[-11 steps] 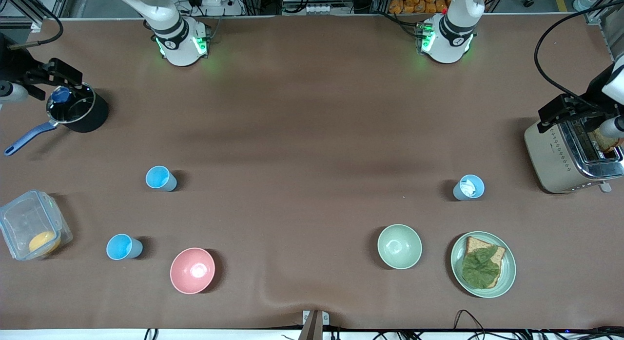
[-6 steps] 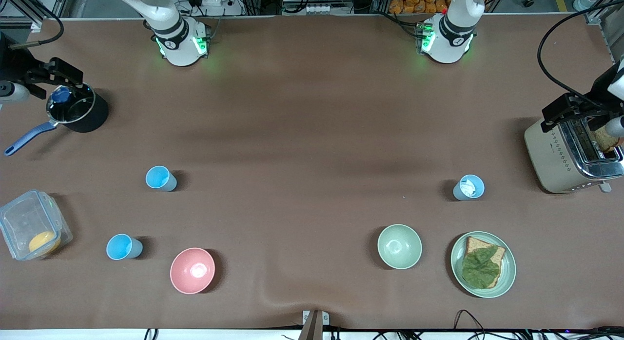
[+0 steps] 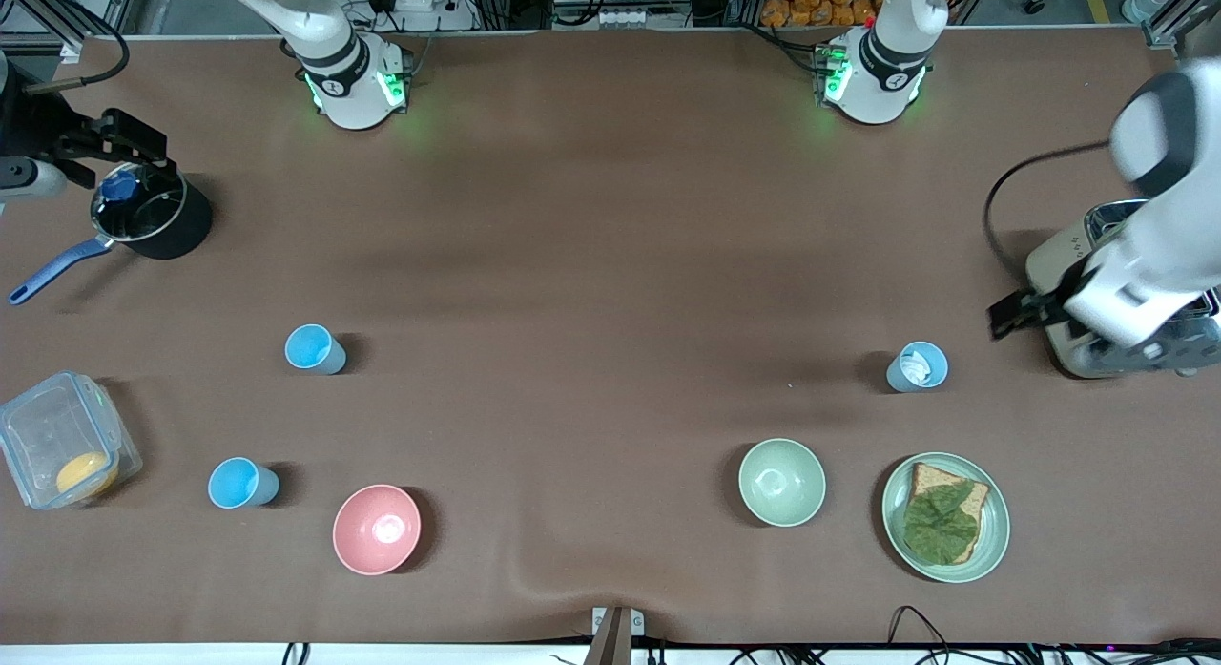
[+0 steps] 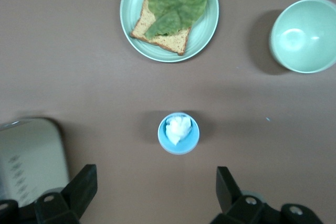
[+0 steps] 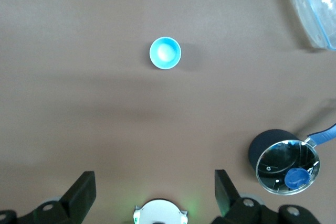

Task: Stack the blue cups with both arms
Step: 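Reach the left gripper toward the blue cup holding tissue, then grasp the tissue cup with the left gripper while the right gripper reaches another cup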

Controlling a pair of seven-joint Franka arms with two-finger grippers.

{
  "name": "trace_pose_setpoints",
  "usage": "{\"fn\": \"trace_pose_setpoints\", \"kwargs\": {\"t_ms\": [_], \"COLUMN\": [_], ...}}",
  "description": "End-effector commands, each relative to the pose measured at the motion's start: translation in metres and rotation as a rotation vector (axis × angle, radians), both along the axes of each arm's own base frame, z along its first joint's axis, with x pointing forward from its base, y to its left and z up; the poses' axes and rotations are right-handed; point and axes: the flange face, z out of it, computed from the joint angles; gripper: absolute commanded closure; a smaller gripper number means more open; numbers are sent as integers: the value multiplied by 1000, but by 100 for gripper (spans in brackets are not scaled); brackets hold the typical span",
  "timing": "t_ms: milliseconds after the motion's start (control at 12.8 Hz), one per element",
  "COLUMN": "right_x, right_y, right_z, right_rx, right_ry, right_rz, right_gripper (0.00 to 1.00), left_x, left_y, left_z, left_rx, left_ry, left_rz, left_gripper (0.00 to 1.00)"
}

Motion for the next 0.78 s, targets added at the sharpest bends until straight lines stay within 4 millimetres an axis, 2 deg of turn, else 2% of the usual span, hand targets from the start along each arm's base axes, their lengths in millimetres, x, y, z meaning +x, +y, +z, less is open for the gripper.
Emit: {"fn": "trace_pose_setpoints", "kwargs": {"t_ms": [0, 78, 157, 314, 549, 627, 706], "right_x": [7, 13, 17, 35, 72, 79, 85], "right_y": [1, -4, -13, -53, -83, -95, -96], "right_z": [-13, -33, -49, -98, -204, -236, -259], "right_rx": [-5, -9, -8, 25, 58, 89, 124], "right_ry": [43, 110, 167, 260, 410, 428, 427], "right_rz": [11, 4, -10, -83, -125, -153, -169], "right_gripper": [0, 0, 0, 0, 0, 0, 0], "left_x": [-4, 1, 6, 12, 10, 6, 2], "left_y": [5, 24, 33, 26, 32, 32, 30], "left_z": [-59, -81, -101, -139, -172, -180, -185], "left_rx": [-4, -2, 0, 3, 7, 6, 6], "left_ry": [40, 59, 58, 67, 75, 78, 81], "left_rz": [33, 69, 80, 66, 55, 54, 51], "left_gripper": [0, 0, 0, 0, 0, 0, 0]}}
